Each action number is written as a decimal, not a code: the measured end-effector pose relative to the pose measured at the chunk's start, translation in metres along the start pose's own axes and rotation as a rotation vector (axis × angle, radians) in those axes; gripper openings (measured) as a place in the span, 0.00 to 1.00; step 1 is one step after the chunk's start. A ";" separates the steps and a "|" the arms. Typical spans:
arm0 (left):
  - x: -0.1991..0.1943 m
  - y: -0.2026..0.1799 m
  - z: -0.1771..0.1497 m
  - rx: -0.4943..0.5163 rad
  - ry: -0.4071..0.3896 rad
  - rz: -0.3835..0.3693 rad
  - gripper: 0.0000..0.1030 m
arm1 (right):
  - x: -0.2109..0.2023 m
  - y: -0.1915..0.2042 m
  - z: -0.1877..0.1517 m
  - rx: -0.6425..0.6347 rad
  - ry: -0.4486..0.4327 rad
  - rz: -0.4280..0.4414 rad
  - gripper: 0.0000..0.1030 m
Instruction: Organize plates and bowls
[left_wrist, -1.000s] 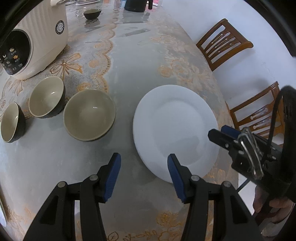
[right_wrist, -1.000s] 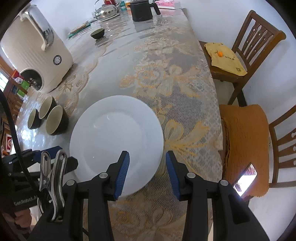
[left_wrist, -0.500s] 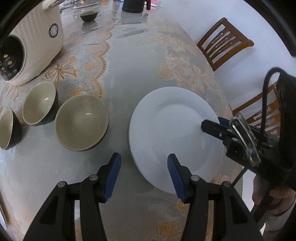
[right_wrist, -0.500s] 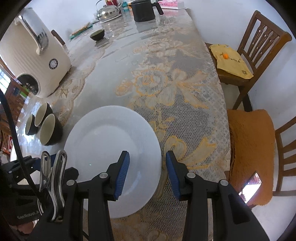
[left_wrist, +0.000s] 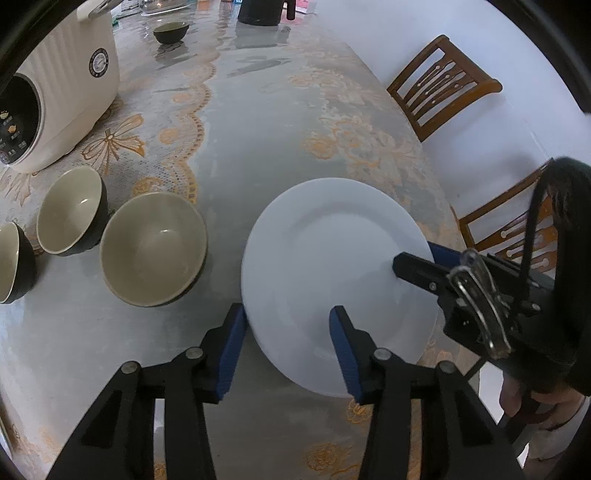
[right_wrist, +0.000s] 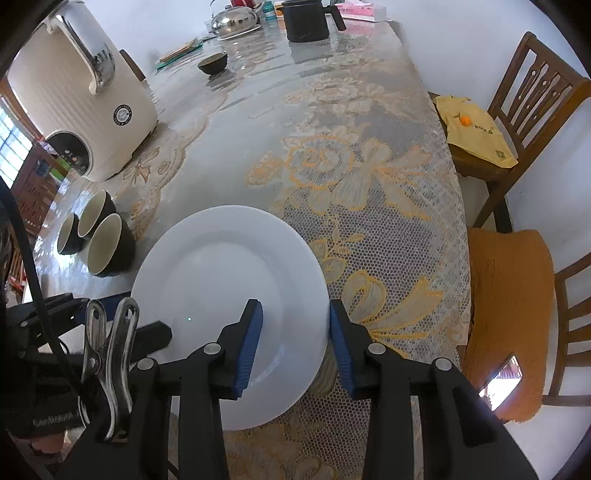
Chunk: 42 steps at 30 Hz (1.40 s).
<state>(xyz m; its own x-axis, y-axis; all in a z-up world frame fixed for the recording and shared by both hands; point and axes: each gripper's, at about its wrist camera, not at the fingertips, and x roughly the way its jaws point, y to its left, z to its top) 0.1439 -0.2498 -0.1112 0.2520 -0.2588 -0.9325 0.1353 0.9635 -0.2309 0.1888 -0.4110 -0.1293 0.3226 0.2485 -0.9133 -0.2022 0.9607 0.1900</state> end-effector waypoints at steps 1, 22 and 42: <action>-0.001 0.001 0.000 0.001 0.002 0.001 0.46 | 0.000 0.000 -0.001 0.001 0.001 0.002 0.36; -0.022 0.047 -0.036 -0.041 0.020 0.026 0.44 | -0.012 0.052 -0.051 0.130 -0.013 0.044 0.36; -0.057 0.093 -0.070 -0.075 -0.019 0.061 0.44 | -0.013 0.121 -0.081 0.150 0.025 0.076 0.36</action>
<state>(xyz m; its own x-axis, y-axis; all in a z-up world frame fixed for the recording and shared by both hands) 0.0747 -0.1404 -0.0991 0.2758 -0.2003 -0.9401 0.0471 0.9797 -0.1949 0.0853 -0.3082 -0.1233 0.2877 0.3200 -0.9027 -0.0840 0.9473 0.3090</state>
